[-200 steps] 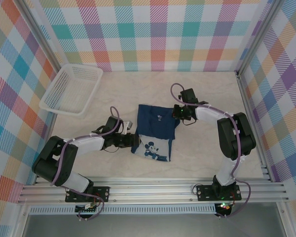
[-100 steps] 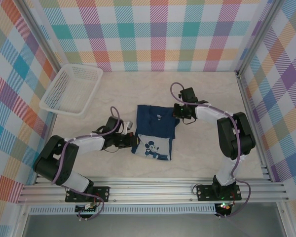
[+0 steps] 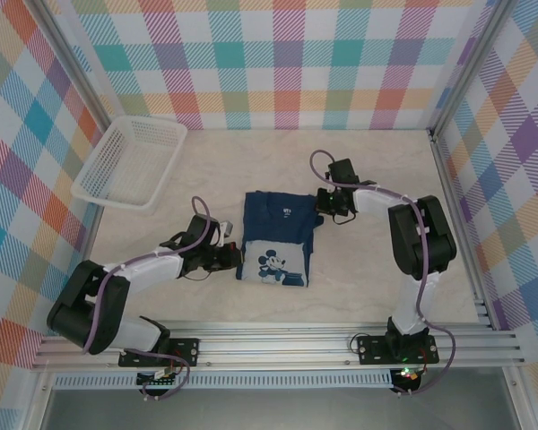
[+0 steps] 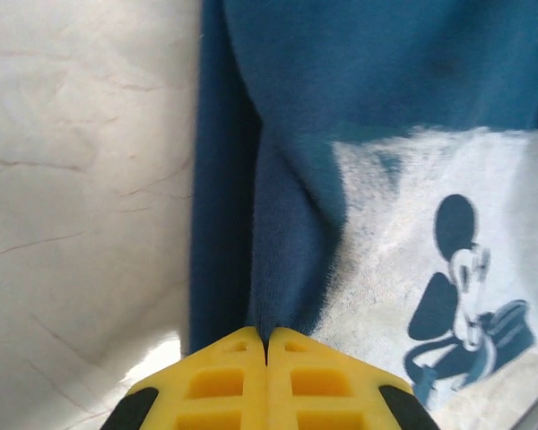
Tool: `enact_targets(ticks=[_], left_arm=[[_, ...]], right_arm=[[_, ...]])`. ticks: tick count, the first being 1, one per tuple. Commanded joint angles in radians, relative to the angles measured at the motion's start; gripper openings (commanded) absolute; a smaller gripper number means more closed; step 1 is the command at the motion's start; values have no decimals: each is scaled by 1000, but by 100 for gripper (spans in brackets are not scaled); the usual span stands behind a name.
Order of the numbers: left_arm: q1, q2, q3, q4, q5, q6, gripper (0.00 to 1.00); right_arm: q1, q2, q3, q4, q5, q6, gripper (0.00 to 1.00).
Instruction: Fold the inside-out t-shirt
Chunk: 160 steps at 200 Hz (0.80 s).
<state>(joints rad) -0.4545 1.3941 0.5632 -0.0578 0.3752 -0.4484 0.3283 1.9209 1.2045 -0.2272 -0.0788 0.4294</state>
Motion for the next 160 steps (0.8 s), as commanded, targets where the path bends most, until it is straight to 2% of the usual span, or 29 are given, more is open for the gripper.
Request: enact_targets(ticks=[1,30,56,81,108,142,160], left_arm=[[10,31,4,-91,-57,-7,4],[11,35,30,-110,-50,6,25],[10,-38,39,-119,-94,16,39],[10,-108,54,-96,-145,15,50],[10,-76,106,-56,-119,22,52],[4,21,163,46,23,17,53],[-6,86,195,37,18,25,53]], right_arm=[[-6,27,52,4,-15,-33,6],[-8,33,97,-33,-41,-90,21],[-8,-21,84,-41,-62,-117,36],[-11,-83,31,-42,-73,-109,45],[-11,-115,-17,-44,-123,-72,47],[-7,-174,-109,-45,-154,-27,46],[1,-186,-150,-33,-212,2,50]])
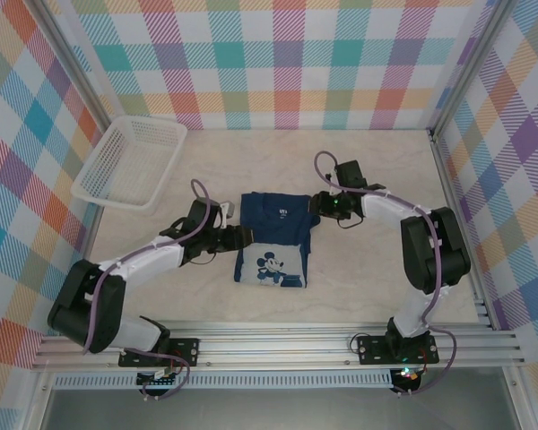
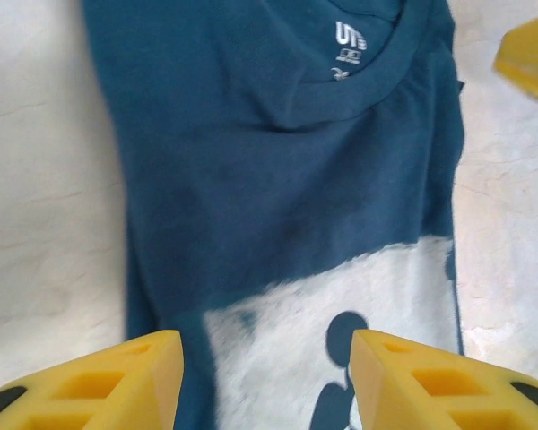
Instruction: Fold the inside-out t-shirt
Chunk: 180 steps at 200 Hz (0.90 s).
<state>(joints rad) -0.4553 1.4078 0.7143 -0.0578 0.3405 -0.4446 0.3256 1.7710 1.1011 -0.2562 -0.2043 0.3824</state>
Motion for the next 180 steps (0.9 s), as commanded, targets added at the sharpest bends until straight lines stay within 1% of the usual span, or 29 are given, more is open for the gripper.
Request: enact_targets(ticks=[1,19,37,49,74,124,137,163,180], left_arm=[[-4,75,45,36,53,22,53],[-6,113,53,30,46,21,53],[-6,125,50,31,48,18,53],[-5,123,47,29,45,20,53],[-8,126,38,31,37,21,53],[-8,141,37,31,42,23,53],[-8,144,36,33,40,26,53],[-10,159,34,36,43,24,53],[-9,164,28,42,46,22,53]], right_arm=[[3,-36,-49,-1,-91,50,50],[23,-33,-72,39,-135,72,55],[46,-12,-55,29,-123,75,56],[51,7,-43,32,-125,80,54],[58,40,-25,59,-147,96,46],[65,95,12,72,-165,124,45],[66,108,11,99,-194,141,40],[66,100,2,163,-240,174,19],[66,68,-15,191,-246,178,12]])
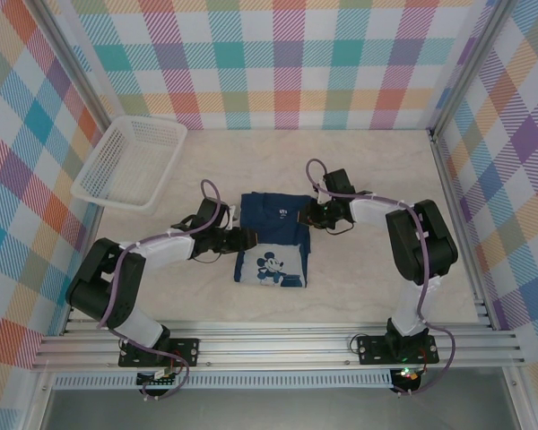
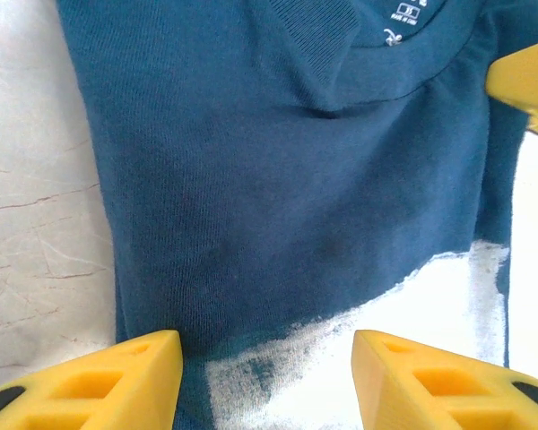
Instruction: Fold the inside-out t-shirt
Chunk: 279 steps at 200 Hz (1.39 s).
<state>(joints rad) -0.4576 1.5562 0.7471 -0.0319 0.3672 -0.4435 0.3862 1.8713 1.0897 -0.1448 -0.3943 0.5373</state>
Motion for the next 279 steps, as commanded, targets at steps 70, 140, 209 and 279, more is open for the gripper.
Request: enact_targets(ticks=[70,140,209,279], left_arm=[[-7,34,-38,32,16,17,53],[-10,33,-37,30,19,17,53],[-15,5,-24,8,15,15,53],[-94,-149,-27,37,-61,6,54]], right_arm=[[-2,-23,-105,277,-216,119,6],[-76,7,-69,48,57,-10,13],[-86,-150,-112,-33,68,-126,36],[30,-207,-190,11,18,-93,26]])
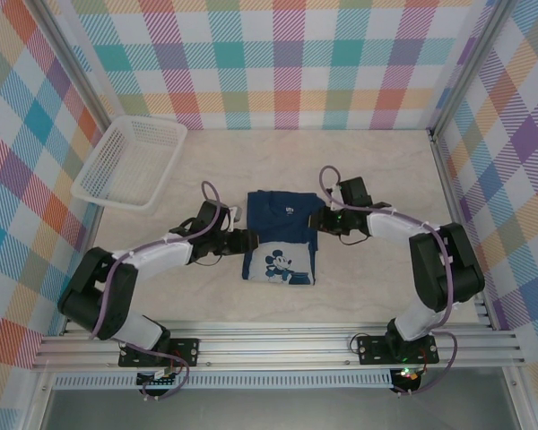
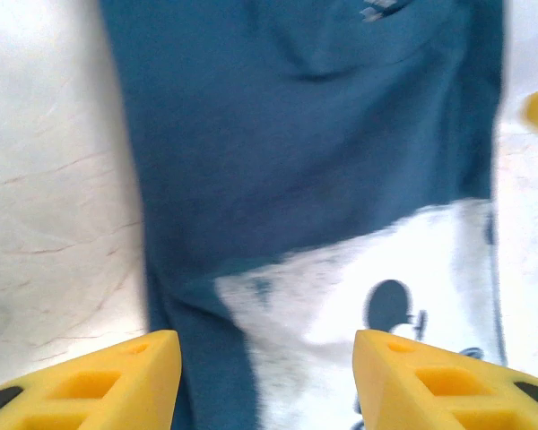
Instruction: Fold the inside-out t-shirt
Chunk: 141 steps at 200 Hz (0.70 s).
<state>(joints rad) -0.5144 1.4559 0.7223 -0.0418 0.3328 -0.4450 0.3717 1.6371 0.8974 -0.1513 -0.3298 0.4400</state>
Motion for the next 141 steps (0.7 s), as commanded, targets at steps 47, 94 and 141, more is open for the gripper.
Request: enact_targets(ticks=[47,94,141], left_arm=[[-53,162,78,130,86,5,53],[-76,222,6,99,95,18,52],[-211,120,-77,44,59,-3,54]], right_arm=[[48,93,36,-33,-2,20,23],[22,166,27,-152,82,45,20],[22,44,-41,-192,39,15,20]])
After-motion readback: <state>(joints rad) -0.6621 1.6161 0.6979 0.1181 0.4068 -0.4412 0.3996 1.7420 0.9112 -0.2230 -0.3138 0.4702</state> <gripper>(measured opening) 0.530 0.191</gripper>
